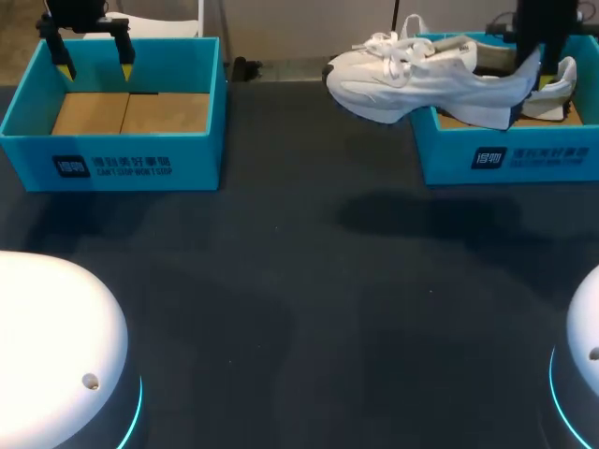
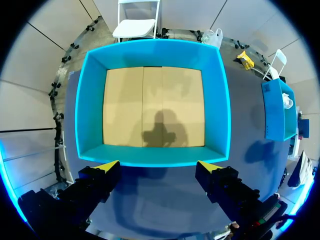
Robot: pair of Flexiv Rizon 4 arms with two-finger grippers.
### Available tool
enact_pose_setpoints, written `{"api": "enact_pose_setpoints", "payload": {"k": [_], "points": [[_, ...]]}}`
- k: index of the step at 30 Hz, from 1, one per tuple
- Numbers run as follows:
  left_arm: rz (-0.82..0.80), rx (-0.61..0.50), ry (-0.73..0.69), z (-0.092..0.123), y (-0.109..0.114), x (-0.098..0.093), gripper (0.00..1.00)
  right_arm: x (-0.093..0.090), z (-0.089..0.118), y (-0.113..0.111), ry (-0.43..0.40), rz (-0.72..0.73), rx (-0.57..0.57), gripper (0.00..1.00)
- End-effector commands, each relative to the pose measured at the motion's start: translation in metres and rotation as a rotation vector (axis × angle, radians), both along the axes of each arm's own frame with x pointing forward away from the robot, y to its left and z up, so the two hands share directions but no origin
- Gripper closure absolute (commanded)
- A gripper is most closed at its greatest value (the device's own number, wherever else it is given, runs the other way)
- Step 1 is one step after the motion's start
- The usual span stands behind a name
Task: Take the shoe out of the shoebox, open the shoe tongue, remove and reinsert the insole, then place the shoe into the shoebox
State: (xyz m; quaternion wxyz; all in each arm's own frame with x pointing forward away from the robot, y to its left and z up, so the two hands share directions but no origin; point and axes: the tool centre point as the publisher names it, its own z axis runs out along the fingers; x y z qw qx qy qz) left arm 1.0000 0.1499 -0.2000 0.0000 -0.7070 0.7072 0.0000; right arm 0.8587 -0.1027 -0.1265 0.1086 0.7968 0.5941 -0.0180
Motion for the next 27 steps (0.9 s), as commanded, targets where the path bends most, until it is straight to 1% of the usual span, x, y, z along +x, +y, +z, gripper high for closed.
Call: {"api": "enact_pose_setpoints", "payload": {"k": [1,6,7,9,10,11,12,13,15,16,17,18,20,21,23,26,27], "points": [[0.0,0.0,0.0,0.0,0.0,0.0,0.0,-0.003,0.0,-0.001,-0.015,0.002,0.002,1.0],[0.0,0.0,0.0,0.0,0.0,0.0,0.0,-0.003,0.0,-0.001,-0.015,0.002,0.002,1.0],[0.0,0.0,0.0,0.0,0.0,0.0,0.0,-0.008,-0.006,0.002,-0.004,0.009,-0.008,1.0],[0.0,0.0,0.0,0.0,0.0,0.0,0.0,-0.02,-0.018,0.01,0.024,0.032,-0.124,1.0],[0.0,0.0,0.0,0.0,0.0,0.0,0.0,-0.029,-0.023,0.014,0.017,0.038,-0.152,1.0],[0.0,0.0,0.0,0.0,0.0,0.0,0.0,-0.038,-0.027,0.016,0.011,0.049,-0.124,1.0],[0.0,0.0,0.0,0.0,0.0,0.0,0.0,-0.047,-0.032,0.018,0.019,0.043,-0.128,1.0],[0.0,0.0,0.0,0.0,0.0,0.0,0.0,-0.055,-0.037,0.023,0.022,0.044,-0.159,1.0],[0.0,0.0,0.0,0.0,0.0,0.0,0.0,-0.068,-0.047,0.033,0.014,0.054,-0.129,1.0],[0.0,0.0,0.0,0.0,0.0,0.0,0.0,-0.074,-0.052,0.04,0.018,0.055,-0.176,1.0],[0.0,0.0,0.0,0.0,0.0,0.0,0.0,-0.08,-0.057,0.045,0.017,0.05,-0.191,1.0],[0.0,0.0,0.0,0.0,0.0,0.0,0.0,-0.086,-0.063,0.049,0.01,0.05,-0.17,1.0],[0.0,0.0,0.0,0.0,0.0,0.0,0.0,-0.095,-0.073,0.057,0.022,0.031,-0.169,1.0],[0.0,0.0,0.0,0.0,0.0,0.0,0.0,-0.101,-0.081,0.064,0.025,0.028,-0.129,1.0],[0.0,0.0,0.0,0.0,0.0,0.0,0.0,-0.109,-0.093,0.077,0.042,0.025,-0.145,1.0],[0.0,0.0,0.0,0.0,0.0,0.0,0.0,-0.121,-0.106,0.093,0.048,0.001,-0.127,1.0],[0.0,0.0,0.0,0.0,0.0,0.0,0.0,-0.125,-0.11,0.099,0.049,-0.003,-0.081,1.0]]}}
